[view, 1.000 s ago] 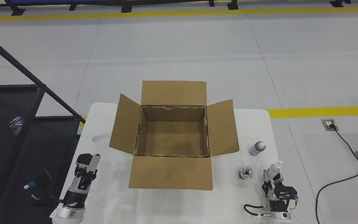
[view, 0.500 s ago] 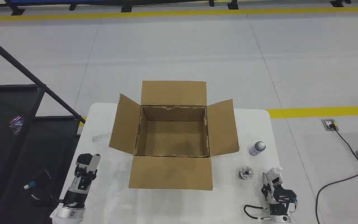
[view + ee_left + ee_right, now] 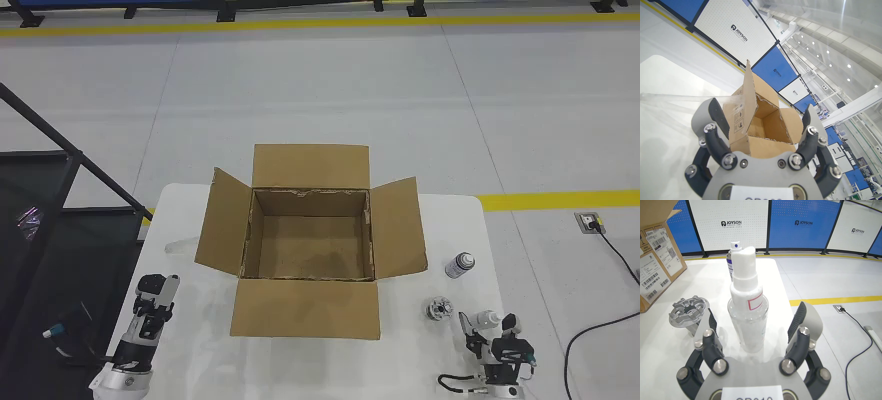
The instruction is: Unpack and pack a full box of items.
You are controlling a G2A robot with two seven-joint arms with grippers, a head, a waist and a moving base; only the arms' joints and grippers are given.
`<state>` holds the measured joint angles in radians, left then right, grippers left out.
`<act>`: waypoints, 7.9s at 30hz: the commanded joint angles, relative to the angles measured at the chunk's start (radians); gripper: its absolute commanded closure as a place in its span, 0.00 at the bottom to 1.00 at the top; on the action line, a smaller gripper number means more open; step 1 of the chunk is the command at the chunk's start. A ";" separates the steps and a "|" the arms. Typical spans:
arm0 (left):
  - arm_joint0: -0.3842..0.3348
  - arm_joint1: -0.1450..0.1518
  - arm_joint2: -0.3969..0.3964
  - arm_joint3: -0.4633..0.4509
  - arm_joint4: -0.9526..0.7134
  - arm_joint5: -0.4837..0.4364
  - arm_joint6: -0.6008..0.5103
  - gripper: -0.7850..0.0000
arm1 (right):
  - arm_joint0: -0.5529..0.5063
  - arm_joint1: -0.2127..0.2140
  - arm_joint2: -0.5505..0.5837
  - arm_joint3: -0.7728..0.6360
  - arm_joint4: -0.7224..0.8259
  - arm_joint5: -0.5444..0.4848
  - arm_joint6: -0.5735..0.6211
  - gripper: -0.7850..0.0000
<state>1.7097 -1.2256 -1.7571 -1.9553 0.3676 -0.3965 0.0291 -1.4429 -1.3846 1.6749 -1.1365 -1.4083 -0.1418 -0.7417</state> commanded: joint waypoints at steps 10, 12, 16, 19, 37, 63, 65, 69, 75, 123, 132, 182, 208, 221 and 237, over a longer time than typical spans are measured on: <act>0.000 0.000 0.000 0.000 0.000 0.000 0.000 0.00 | -0.256 0.031 0.138 -0.438 0.013 -0.137 0.096 0.00; 0.000 0.000 0.000 0.000 0.000 0.000 0.000 0.00 | -0.299 0.038 0.162 -0.532 -0.011 -0.184 0.159 0.00; 0.000 0.000 0.000 0.000 0.000 0.000 0.000 0.00 | -0.346 0.051 0.207 -0.675 -0.012 -0.287 0.301 0.00; 0.000 0.000 0.000 0.000 0.000 0.000 0.000 0.00 | -0.357 0.053 0.236 -0.731 0.023 -0.288 0.351 0.00; -0.014 0.000 -0.004 -0.003 0.035 0.043 0.008 0.00 | -0.210 0.058 0.136 -0.697 0.057 -0.341 0.470 0.00; -0.161 -0.014 0.128 0.073 0.289 0.274 0.020 0.00 | 0.184 0.101 0.016 -0.509 0.738 -0.545 1.266 0.00; -0.177 -0.014 0.141 0.078 0.308 0.278 0.014 0.14 | 0.219 0.108 0.012 -0.463 0.883 -0.553 1.356 0.00; -0.197 -0.016 0.161 0.081 0.333 0.285 0.010 0.53 | 0.279 0.129 0.031 -0.392 1.069 -0.535 1.543 0.00; -0.211 -0.018 0.174 0.089 0.340 0.290 0.001 0.58 | 0.309 0.152 0.041 -0.351 1.210 -0.528 1.677 0.00; -0.081 -0.011 0.044 0.060 0.309 0.145 -0.006 1.00 | 0.222 0.246 0.009 -0.411 1.286 -0.550 1.655 0.00; -0.066 -0.012 0.028 0.054 0.284 0.141 -0.005 0.00 | 0.179 0.269 0.074 -0.504 1.213 -0.541 1.629 0.00; -0.009 -0.015 -0.041 0.025 0.145 0.102 0.006 0.00 | -0.012 0.327 0.083 -0.671 0.414 -0.329 1.712 0.50; -0.009 -0.015 -0.041 0.025 0.145 0.102 0.006 0.00 | -0.066 0.338 0.186 -1.113 0.466 -0.060 1.616 1.00; -0.009 -0.015 -0.041 0.025 0.145 0.102 0.006 0.00 | 0.565 0.301 -0.480 -1.013 0.358 0.082 1.790 1.00; -0.009 -0.015 -0.041 0.025 0.145 0.102 0.006 0.00 | 1.269 -0.063 -1.274 -0.129 0.608 0.225 1.684 1.00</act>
<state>1.7010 -1.2405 -1.7978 -1.9306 0.5121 -0.2946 0.0350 -0.1822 -1.4285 0.4216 -1.3115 -0.8100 0.0864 0.9532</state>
